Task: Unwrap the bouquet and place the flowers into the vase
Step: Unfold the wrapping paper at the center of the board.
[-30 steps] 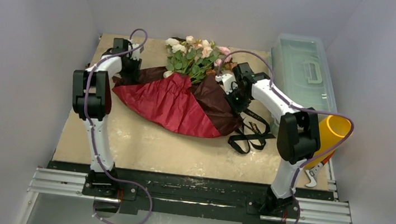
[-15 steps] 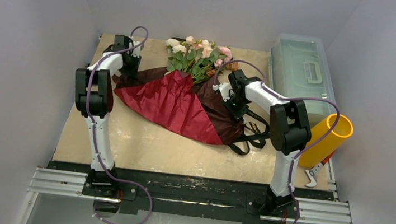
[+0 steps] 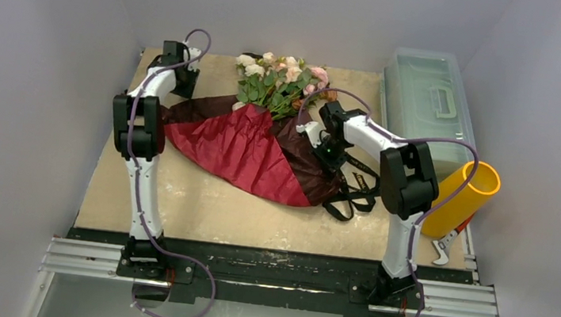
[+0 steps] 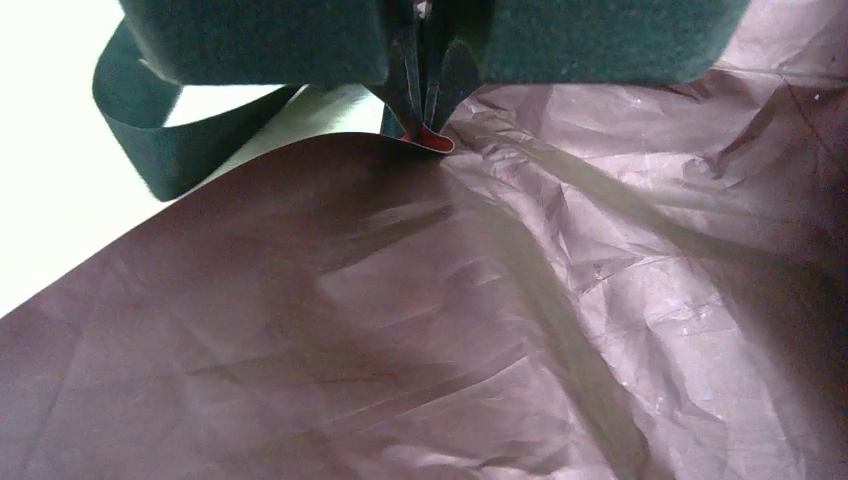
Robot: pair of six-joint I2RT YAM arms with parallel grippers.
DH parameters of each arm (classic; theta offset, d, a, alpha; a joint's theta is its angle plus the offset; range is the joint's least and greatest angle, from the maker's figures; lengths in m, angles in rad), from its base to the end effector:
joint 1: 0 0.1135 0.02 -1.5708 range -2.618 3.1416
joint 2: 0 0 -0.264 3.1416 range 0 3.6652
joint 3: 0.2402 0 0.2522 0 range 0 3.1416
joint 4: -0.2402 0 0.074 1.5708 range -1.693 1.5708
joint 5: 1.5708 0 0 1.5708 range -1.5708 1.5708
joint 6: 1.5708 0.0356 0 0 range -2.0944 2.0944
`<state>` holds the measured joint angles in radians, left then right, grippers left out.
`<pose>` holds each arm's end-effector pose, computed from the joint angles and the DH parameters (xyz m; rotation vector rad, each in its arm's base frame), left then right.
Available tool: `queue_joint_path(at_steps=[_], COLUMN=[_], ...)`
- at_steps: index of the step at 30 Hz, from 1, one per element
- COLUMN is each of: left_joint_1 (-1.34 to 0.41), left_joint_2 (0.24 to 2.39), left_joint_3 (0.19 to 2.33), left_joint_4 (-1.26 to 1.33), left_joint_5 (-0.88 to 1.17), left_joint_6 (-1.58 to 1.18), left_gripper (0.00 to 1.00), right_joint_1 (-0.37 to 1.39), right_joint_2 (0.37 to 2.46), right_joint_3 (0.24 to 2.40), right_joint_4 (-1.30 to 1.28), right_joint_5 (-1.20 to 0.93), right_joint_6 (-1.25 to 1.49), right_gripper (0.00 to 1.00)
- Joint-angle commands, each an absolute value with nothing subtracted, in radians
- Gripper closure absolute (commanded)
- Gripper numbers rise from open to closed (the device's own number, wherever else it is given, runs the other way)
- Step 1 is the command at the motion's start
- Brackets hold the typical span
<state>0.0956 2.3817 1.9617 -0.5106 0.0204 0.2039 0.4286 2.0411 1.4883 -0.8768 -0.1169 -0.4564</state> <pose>0.5226 0.0494 0.1624 0.1440 2.4997 0.0986 0.3575 0.1679 0.1630 -1.2932 2.7004 0.1722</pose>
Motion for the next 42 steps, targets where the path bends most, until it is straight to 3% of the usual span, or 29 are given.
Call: queue_joint_path(at_steps=[1, 4, 5, 7, 11, 16, 19, 35, 39, 42], left_joint_1=[0.117, 0.116, 0.116, 0.118, 0.114, 0.078, 0.016, -0.219, -0.225, -0.227], left_joint_2=[2.405, 2.318, 2.295, 2.267, 2.219, 2.193, 2.209, 2.341, 2.345, 2.308], left_joint_3=[1.910, 1.916, 1.942, 2.016, 2.112, 2.136, 2.153, 2.187, 2.188, 2.192], left_joint_4=[-0.574, -0.561, -0.569, -0.624, -0.694, -0.772, -0.849, -0.943, -0.993, -1.033], left_joint_5=[0.104, 0.222, 0.251, 0.333, 0.503, 0.736, 0.769, 0.740, 0.735, 0.736], left_joint_6=[0.261, 0.306, 0.309, 0.336, 0.392, 0.496, 0.604, 0.730, 0.748, 0.767], left_gripper=[0.54, 0.31, 0.13, 0.05, 0.00, 0.00, 0.00, 0.02, 0.12, 0.32], right_joint_1=[0.443, 0.441, 0.439, 0.436, 0.424, 0.412, 0.407, 0.395, 0.396, 0.396], right_joint_2=[2.013, 1.992, 1.986, 1.968, 1.927, 1.904, 1.903, 1.961, 1.988, 2.014], right_joint_3=[1.524, 1.541, 1.550, 1.564, 1.588, 1.647, 1.679, 1.846, 1.886, 1.911], right_joint_4=[-0.934, -0.949, -0.961, -0.981, -0.978, -0.971, -0.968, -0.905, -0.893, -0.880], right_joint_5=[-0.211, -0.255, -0.259, -0.262, -0.265, -0.278, -0.283, -0.388, -0.407, -0.413], right_joint_6=[-0.487, -0.478, -0.471, -0.466, -0.457, -0.436, -0.418, -0.320, -0.311, -0.309], right_gripper=[0.92, 0.69, 0.65, 0.60, 0.48, 0.35, 0.31, 0.29, 0.29, 0.30])
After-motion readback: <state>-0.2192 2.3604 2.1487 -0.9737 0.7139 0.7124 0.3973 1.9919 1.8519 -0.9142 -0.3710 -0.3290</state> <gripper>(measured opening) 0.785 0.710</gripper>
